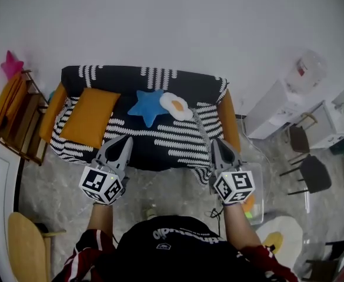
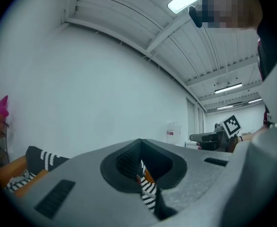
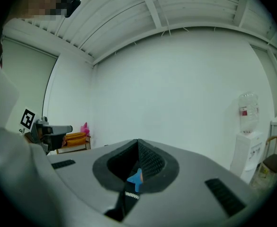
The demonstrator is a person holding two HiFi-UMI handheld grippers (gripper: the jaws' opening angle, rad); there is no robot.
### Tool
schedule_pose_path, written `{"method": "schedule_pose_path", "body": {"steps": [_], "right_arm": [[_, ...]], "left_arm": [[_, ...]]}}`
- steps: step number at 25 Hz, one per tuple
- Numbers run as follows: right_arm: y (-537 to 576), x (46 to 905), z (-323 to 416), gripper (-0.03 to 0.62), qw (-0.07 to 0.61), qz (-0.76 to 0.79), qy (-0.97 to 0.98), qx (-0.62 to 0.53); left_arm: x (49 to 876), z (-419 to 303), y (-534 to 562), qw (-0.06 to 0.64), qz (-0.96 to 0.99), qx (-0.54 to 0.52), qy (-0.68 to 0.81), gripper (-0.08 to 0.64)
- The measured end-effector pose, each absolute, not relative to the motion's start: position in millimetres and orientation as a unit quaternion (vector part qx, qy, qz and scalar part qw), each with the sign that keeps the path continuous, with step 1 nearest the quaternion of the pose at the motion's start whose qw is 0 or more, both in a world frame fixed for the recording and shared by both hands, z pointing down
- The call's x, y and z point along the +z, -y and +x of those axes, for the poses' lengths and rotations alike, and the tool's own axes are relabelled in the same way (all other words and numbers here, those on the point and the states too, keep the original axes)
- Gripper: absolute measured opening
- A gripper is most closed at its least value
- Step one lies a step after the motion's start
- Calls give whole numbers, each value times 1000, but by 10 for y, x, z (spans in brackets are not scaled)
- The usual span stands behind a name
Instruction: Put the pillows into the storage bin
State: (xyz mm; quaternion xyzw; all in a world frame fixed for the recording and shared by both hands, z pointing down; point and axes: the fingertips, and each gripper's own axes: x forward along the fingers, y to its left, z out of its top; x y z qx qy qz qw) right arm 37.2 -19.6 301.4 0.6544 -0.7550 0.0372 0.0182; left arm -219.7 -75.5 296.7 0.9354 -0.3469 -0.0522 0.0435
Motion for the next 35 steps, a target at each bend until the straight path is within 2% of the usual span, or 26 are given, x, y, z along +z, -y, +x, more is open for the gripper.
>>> {"method": "schedule_pose_path", "body": {"steps": [10,18,23,24,26,30,32,35], "right_arm": [[746,3139,567,3,16,649,759,41],[1711,3109,752,3,-14,613,790,22],[2218,3073,880,9,7,585,811,10],[2296,3111,892,25,15,578,816,11],[2436,3232,906,129,35,566,823,17],[2643,3512,960,273,85,558,825,10],[2728,3684,972,306,112,553,826,8],[2839,3985,1044,318,142,548,824,18]], "left_arm": [[3015,-1993,1164,44,935,-45,348,2],[3025,-1800,1815,26,924,-42,380,2],[2920,-1545,2212,31,921,-52,384,2],[2904,-1496,2267,26,921,-50,385,2],[2898,-1422,2357,25,922,-46,385,2],[2959,-1322,2472,32,922,-33,384,2],[3001,-1289,2514,32,924,-25,381,2],[3094,-1213,2553,35,926,-14,377,2]]}}
